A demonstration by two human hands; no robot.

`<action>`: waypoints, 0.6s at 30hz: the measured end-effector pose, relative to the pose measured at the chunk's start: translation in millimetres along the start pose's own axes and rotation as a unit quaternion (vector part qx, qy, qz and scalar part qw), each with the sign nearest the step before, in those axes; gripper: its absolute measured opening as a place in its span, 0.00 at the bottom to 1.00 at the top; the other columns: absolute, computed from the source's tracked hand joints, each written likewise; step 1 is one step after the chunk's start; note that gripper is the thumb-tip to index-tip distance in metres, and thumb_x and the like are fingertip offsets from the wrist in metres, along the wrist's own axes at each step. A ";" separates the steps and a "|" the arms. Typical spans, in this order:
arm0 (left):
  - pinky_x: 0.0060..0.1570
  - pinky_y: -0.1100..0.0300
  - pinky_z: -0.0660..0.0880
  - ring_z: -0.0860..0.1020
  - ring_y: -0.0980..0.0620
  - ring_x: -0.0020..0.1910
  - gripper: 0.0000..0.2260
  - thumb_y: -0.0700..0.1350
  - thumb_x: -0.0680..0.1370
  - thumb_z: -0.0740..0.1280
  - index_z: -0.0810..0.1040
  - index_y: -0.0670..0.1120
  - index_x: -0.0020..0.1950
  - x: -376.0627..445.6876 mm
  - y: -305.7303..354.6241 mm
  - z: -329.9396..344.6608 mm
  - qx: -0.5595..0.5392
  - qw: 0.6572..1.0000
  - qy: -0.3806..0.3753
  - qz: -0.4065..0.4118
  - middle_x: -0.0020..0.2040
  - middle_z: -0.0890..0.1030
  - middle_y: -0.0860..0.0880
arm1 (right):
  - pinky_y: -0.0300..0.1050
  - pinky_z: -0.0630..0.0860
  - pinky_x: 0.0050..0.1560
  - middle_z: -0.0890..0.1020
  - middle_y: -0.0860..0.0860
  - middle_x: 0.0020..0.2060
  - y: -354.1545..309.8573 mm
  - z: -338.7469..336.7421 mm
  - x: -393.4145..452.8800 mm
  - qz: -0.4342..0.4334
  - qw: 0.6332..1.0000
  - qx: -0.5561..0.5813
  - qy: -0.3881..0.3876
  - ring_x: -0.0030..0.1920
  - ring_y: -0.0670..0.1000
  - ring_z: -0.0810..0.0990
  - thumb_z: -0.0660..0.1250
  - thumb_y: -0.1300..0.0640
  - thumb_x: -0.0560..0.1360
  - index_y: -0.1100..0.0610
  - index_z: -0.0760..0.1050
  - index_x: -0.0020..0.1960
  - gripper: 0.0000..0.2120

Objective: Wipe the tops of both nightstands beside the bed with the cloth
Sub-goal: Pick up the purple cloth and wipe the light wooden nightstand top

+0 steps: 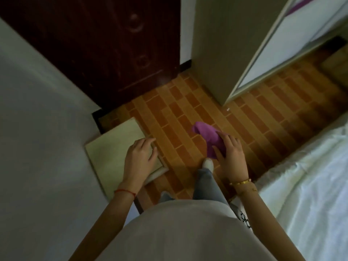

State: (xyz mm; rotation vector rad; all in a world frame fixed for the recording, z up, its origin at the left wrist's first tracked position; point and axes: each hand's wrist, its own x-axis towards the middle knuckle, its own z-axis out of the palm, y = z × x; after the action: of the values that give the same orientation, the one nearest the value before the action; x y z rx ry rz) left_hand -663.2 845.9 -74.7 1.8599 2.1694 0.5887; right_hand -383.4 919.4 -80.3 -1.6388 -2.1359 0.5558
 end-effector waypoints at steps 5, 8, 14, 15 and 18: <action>0.53 0.55 0.77 0.77 0.49 0.58 0.14 0.45 0.79 0.65 0.78 0.45 0.64 73.6 79.9 26.9 -0.002 0.997 -0.039 0.065 0.59 0.80 0.47 | 0.47 0.74 0.56 0.76 0.53 0.58 68.0 -49.5 4.1 0.071 0.996 0.001 0.055 0.55 0.53 0.73 0.68 0.57 0.75 0.56 0.68 0.67 0.22; 0.53 0.56 0.76 0.77 0.49 0.59 0.14 0.46 0.79 0.65 0.78 0.46 0.64 118.7 145.8 51.9 -0.015 0.994 -0.048 0.098 0.59 0.80 0.48 | 0.47 0.74 0.56 0.77 0.53 0.57 118.4 -89.0 12.6 0.101 0.992 0.001 0.080 0.54 0.52 0.72 0.68 0.59 0.74 0.56 0.69 0.67 0.22; 0.57 0.61 0.71 0.75 0.51 0.62 0.14 0.45 0.80 0.65 0.76 0.47 0.65 194.5 278.8 105.3 -0.052 0.985 -0.074 0.144 0.62 0.78 0.48 | 0.41 0.69 0.56 0.77 0.51 0.56 218.5 -169.2 33.5 0.162 0.977 0.005 0.138 0.53 0.50 0.72 0.67 0.59 0.75 0.55 0.69 0.67 0.21; 0.57 0.60 0.72 0.75 0.51 0.61 0.14 0.45 0.80 0.65 0.76 0.47 0.65 207.2 297.5 113.8 -0.055 0.984 -0.075 0.152 0.61 0.78 0.48 | 0.42 0.70 0.55 0.77 0.51 0.55 233.5 -179.9 39.3 0.169 0.975 0.005 0.146 0.53 0.51 0.72 0.67 0.59 0.75 0.55 0.69 0.67 0.21; 0.58 0.51 0.76 0.76 0.49 0.59 0.13 0.45 0.79 0.65 0.78 0.46 0.63 245.7 349.3 138.4 -0.068 0.976 -0.081 0.189 0.59 0.79 0.47 | 0.42 0.71 0.55 0.76 0.50 0.54 275.5 -207.1 54.9 0.198 0.965 0.013 0.170 0.53 0.50 0.73 0.67 0.58 0.75 0.55 0.69 0.67 0.21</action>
State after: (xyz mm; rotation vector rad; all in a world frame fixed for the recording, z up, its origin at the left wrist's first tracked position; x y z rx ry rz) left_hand -336.2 1149.1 -23.7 2.1731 1.6423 0.6102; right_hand -62.7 1053.4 -47.7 -1.9957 -1.5602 0.3771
